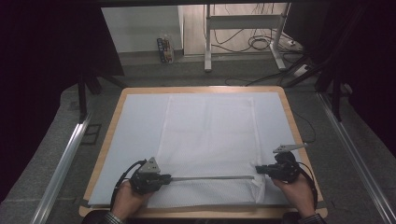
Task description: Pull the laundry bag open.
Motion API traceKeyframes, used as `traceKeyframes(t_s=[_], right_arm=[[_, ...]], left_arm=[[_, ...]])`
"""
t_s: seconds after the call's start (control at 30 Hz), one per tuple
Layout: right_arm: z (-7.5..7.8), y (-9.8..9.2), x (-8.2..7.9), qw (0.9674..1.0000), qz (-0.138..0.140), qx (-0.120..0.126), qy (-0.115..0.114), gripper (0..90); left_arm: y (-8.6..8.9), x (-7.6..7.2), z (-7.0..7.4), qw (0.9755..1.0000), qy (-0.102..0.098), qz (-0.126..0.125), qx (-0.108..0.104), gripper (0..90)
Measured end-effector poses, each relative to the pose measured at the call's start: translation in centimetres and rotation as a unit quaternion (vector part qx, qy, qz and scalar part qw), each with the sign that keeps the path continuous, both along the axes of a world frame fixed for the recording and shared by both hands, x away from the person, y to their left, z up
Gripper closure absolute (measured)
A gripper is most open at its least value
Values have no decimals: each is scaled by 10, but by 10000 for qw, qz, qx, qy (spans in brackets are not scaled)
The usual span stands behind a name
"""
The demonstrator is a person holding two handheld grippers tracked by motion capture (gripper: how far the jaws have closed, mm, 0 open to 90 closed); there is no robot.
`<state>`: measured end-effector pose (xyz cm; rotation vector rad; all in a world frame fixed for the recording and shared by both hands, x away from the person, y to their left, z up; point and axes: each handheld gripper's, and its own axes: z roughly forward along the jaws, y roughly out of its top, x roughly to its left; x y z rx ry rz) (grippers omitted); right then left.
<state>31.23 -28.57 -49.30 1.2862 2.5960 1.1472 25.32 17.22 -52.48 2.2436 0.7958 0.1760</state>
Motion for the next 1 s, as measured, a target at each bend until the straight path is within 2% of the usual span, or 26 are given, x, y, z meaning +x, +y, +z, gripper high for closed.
traceKeyframes(t_s=[0.1, 0.23, 0.43, 0.47, 0.5, 0.53, 0.7, 1.0], right_arm=[[0, -1, 0, 10000, -27, -28, -9, 877], [0, -2, 0, 10000, -36, 11, -1, 877], [1, -1, -1, 10000, -12, 19, 19, 876], [1, -1, -1, 10000, -18, 10, 15, 877], [0, -1, 0, 10000, -31, -16, -1, 877], [0, -2, 0, 10000, -27, -1, 16, 877], [0, -3, 0, 10000, -22, 16, 21, 877], [0, -3, 0, 10000, -47, 7, -6, 877]], left_arm=[[2, 0, 0, 9999, -34, 33, 111, 839], [9, -2, 2, 9999, -16, 106, -59, 839], [11, -3, 2, 9999, 15, 92, -43, 839], [12, -4, 3, 9999, -20, 118, 86, 839], [14, -4, 2, 9998, -30, 132, 112, 839], [18, -3, 2, 9999, 27, 163, 25, 839], [28, -5, 3, 9996, 63, 251, -69, 838], [40, -8, 3, 9990, 40, 435, 43, 839]])
